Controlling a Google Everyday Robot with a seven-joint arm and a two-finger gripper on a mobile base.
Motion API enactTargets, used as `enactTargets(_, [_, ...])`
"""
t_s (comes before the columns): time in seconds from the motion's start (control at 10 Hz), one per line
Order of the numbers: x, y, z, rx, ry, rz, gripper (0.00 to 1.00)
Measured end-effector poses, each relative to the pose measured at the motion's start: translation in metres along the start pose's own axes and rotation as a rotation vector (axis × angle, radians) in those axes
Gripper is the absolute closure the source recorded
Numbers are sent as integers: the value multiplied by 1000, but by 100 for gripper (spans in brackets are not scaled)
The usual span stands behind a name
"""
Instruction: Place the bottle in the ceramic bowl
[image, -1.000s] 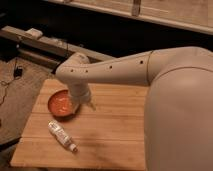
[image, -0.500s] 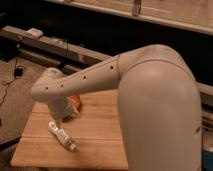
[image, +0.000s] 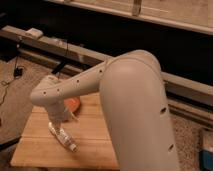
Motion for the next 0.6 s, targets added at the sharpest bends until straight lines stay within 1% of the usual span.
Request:
enactTargets(0.2, [-8,13,7,-15,17,-52,35])
enactTargets(0.5, [-14,35,13,-21,24,-114,35])
enactTargets(0.6, [-17,39,17,-21,25,-124,35])
